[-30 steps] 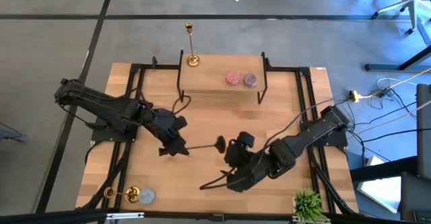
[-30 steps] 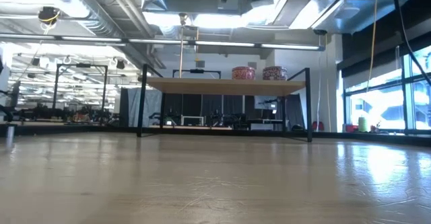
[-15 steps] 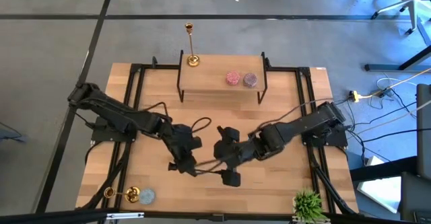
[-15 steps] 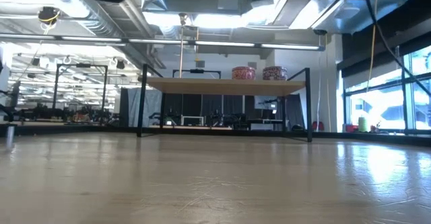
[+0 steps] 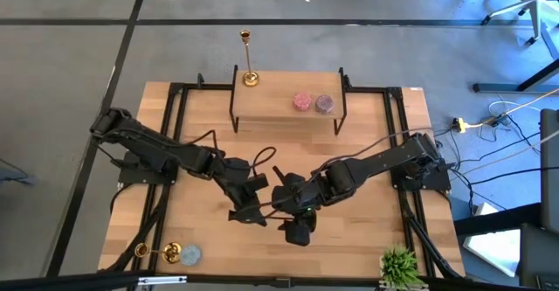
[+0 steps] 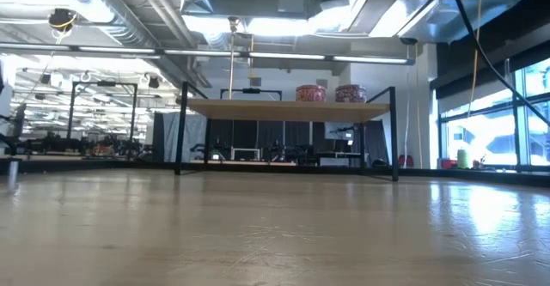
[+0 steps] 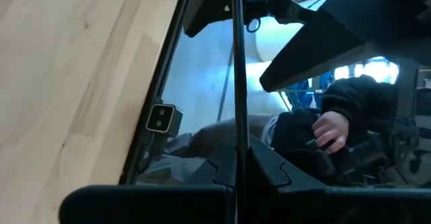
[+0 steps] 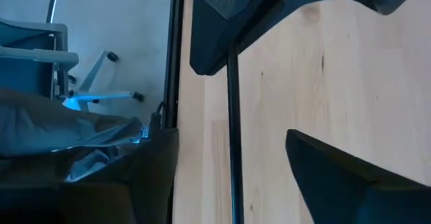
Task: Pick & Place candle stick holders
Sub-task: Put the black brass candlestick on the shelf
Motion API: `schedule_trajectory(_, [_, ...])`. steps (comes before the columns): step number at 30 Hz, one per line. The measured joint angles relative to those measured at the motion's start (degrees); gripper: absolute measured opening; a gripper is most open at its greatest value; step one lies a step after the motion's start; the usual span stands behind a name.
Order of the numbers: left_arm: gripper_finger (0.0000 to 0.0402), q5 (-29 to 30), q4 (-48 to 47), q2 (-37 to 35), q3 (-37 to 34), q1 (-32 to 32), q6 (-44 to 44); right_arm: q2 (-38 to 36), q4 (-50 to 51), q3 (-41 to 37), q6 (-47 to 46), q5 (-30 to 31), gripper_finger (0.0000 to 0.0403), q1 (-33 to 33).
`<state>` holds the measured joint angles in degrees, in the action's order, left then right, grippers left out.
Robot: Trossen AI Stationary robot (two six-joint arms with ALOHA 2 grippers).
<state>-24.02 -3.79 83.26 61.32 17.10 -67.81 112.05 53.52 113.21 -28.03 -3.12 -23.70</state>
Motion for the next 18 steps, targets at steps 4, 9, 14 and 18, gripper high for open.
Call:
schedule_trajectory(4, [0.0004,-0.57,0.15,0.0,0.0,-0.02,0.02,0.24,0.02,0.02,0.0,-0.09,0.0252,0.0])
schedule_trajectory(9, [0.0004,-0.69,0.19,0.0,0.0,-0.02,0.2,0.24,-0.54,0.01,-0.49,-0.09,0.0221,0.0])
schedule_trajectory(14, [0.0004,-0.97,0.17,0.0,0.0,-0.02,0.52,0.82,-1.36,0.0,-1.17,0.32,0.018,0.09])
schedule_trajectory(18, [0.0004,-0.98,0.17,0.0,0.0,-0.02,0.52,1.62,-1.19,0.0,-1.36,0.19,0.0133,0.13])
